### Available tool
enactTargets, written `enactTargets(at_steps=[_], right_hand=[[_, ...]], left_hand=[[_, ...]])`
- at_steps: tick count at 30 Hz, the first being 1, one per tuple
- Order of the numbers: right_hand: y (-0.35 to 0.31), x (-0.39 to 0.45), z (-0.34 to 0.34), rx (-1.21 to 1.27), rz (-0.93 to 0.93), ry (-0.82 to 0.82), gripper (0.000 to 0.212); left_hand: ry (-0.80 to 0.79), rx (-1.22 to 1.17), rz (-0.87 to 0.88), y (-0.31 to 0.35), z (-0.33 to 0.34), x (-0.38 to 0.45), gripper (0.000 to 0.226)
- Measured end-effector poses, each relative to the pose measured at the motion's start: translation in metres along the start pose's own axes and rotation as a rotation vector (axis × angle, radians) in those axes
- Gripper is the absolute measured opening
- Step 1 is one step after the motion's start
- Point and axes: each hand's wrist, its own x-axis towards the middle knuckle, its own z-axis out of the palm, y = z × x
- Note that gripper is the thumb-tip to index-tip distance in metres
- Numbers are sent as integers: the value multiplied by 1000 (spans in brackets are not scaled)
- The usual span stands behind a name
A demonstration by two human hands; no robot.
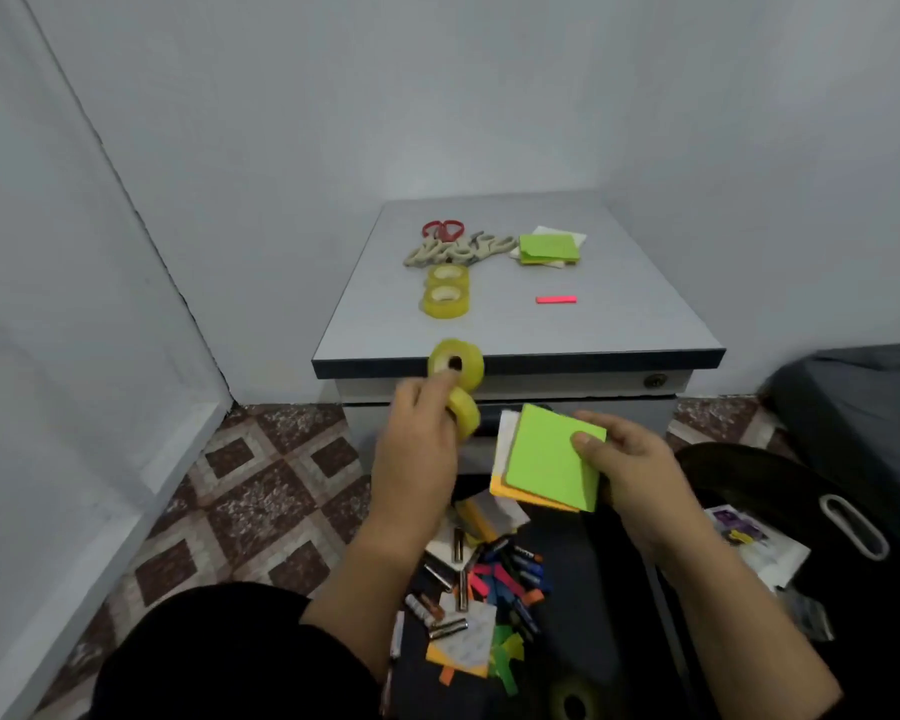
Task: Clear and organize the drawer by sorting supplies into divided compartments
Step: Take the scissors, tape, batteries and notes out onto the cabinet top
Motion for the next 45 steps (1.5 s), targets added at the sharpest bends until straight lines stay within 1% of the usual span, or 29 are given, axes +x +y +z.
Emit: enactTargets(at_steps=[2, 4, 6, 8, 11, 13, 16, 18, 20, 22, 23, 24, 26, 28, 31, 34, 36, 37, 39, 41, 43, 45], right_hand=[[-30, 9, 1, 108, -26, 57, 24], [-60, 22, 0, 171, -67, 119, 26], [-88, 41, 2, 210, -117, 164, 25], [-106, 67, 5, 227, -138, 229, 25], [-121, 119, 13, 191, -131, 335, 25], [-125, 154, 19, 122, -131, 405, 34], [-131, 196, 27, 4, -113, 461, 39], [-134, 220, 32, -24, -99, 451, 41], [-134, 239, 36, -81, -103, 416, 37], [-134, 246, 38, -246, -128, 370, 25], [-134, 246, 39, -357, -129, 335, 24], [-134, 244, 39, -464, -128, 302, 26], [-134, 236, 37, -612, -150, 308, 47], [-129, 228, 33, -642, -198, 338, 53], [-118, 209, 24, -602, -250, 322, 51], [-109, 186, 15, -590, -264, 317, 47], [-103, 173, 10, -584, -272, 309, 45], [-100, 167, 7, -583, -280, 301, 44], [-95, 159, 4, -561, -301, 305, 41], [-95, 157, 4, -492, -296, 338, 38], [-97, 157, 5, -460, -279, 359, 37], [-98, 156, 7, -488, -281, 353, 37]], left_hand=[[71, 9, -21, -1, -12, 39, 38], [81, 19, -78, -10, -20, 79, 36], [54, 42, -138, -22, -25, 116, 32], [-11, 85, -203, -33, -25, 142, 28], [-97, -5, -261, -46, -17, 161, 20], [-122, -15, -267, -53, -10, 166, 14], [-125, -26, -271, -61, -7, 168, 11], [-129, -29, -260, -64, -6, 169, 12], [-126, -15, -245, -66, -4, 170, 12], [-119, -10, -241, -67, -3, 171, 12], [-117, -12, -242, -67, -3, 172, 13], [-116, -17, -246, -67, -3, 172, 12], [-124, -33, -258, -67, -4, 172, 10], [-131, -57, -270, -67, -5, 172, 9], [-138, -69, -283, -68, -4, 172, 10], [-152, -91, -309, -70, -2, 172, 27], [-141, -204, -338, -69, -4, 173, 39], [-132, -285, -350, -66, -6, 172, 41], [-107, -382, -329, -58, -9, 167, 41], [-133, -360, -241, -51, -12, 159, 46], [-249, -223, -99, -47, -13, 150, 54], [-337, -62, 40, -47, -15, 146, 56]])
